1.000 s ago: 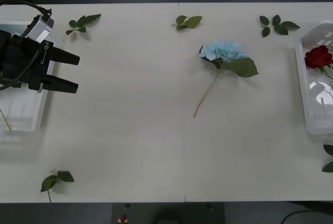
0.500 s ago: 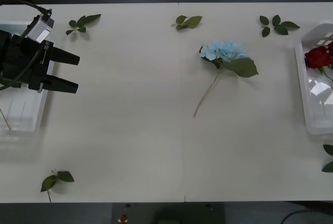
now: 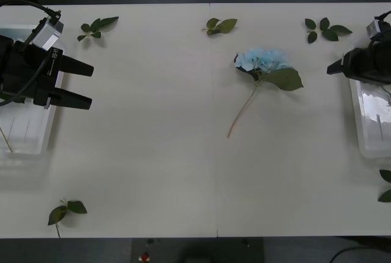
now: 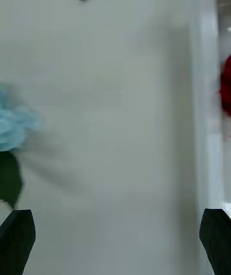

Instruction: Put the red flowers into the right box and the blue flowers into the left box

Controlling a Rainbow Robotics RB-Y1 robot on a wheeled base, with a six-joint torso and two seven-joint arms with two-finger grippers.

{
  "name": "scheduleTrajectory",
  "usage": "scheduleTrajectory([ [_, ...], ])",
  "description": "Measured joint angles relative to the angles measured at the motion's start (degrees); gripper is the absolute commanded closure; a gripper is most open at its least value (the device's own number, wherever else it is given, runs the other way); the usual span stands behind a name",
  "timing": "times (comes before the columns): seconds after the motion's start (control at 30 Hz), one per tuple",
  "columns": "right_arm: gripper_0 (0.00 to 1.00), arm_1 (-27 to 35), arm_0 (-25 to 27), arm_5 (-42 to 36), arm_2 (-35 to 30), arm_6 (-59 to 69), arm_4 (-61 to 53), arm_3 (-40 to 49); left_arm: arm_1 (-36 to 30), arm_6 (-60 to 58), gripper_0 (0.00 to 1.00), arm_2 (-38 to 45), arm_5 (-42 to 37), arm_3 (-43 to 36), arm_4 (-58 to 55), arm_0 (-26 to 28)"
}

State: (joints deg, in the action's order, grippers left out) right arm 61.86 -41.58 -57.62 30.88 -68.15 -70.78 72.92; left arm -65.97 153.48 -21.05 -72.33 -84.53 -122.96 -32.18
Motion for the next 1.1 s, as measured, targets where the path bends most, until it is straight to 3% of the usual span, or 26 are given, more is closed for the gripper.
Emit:
scheduleTrajectory([
  [0.13,0.0,0.6,0.0,-3.5,0.0,5.7,-1.6,7.6,0.0,0.0,0.0,0.0,0.0,0.0,0.0,0.0],
  [0.47,0.0,-0.9,0.3,-3.9,0.0,25.0,1.6,20.8,0.0,0.0,0.0,0.0,0.0,0.0,0.0,0.0],
  [0.83,0.0,-17.1,0.3,-16.9,0.0,32.0,27.0,23.3,0.0,0.0,0.0,0.0,0.0,0.0,0.0,0.0],
  [1.1,0.0,-25.7,0.3,-19.7,0.0,32.0,37.2,21.9,0.0,0.0,0.0,0.0,0.0,0.0,0.0,0.0],
])
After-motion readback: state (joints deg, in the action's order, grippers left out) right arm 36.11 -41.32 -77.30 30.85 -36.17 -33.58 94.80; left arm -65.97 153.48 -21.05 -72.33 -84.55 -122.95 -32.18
